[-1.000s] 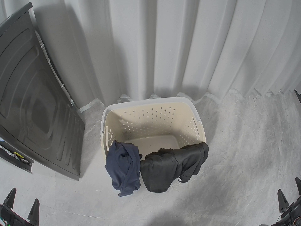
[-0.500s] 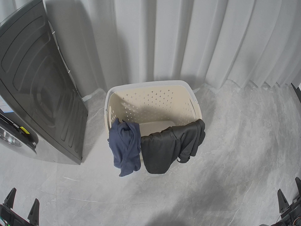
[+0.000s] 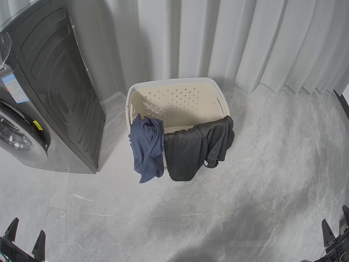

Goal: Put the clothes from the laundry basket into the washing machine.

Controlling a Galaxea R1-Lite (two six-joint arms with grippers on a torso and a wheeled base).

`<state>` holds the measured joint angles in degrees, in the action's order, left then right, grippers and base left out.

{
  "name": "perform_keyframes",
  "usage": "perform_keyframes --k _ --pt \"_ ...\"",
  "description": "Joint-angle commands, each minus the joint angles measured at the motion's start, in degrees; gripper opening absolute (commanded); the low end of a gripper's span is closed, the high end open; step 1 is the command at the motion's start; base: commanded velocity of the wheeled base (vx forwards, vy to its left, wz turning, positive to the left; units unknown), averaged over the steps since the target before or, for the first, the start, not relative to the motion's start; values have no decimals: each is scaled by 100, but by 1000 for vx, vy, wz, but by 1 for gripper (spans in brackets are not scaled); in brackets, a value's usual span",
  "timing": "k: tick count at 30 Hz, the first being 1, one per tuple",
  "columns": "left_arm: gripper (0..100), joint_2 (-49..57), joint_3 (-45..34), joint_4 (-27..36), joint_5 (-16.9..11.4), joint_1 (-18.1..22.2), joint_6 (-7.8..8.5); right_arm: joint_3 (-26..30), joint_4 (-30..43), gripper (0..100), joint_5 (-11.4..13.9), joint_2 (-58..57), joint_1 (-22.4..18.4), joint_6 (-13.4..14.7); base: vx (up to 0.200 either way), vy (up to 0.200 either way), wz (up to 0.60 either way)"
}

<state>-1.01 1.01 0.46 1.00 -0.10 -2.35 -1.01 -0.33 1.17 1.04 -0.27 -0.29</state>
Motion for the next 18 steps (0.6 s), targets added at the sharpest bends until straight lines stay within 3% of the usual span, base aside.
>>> perform_keyframes --k 1,18 --pt "100 75 -84 -2 6 1 -2 101 -2 100 6 -51 0 -6 0 200 0" --pt "100 75 -84 -2 6 1 -2 101 -2 100 15 -51 0 -6 0 200 0"
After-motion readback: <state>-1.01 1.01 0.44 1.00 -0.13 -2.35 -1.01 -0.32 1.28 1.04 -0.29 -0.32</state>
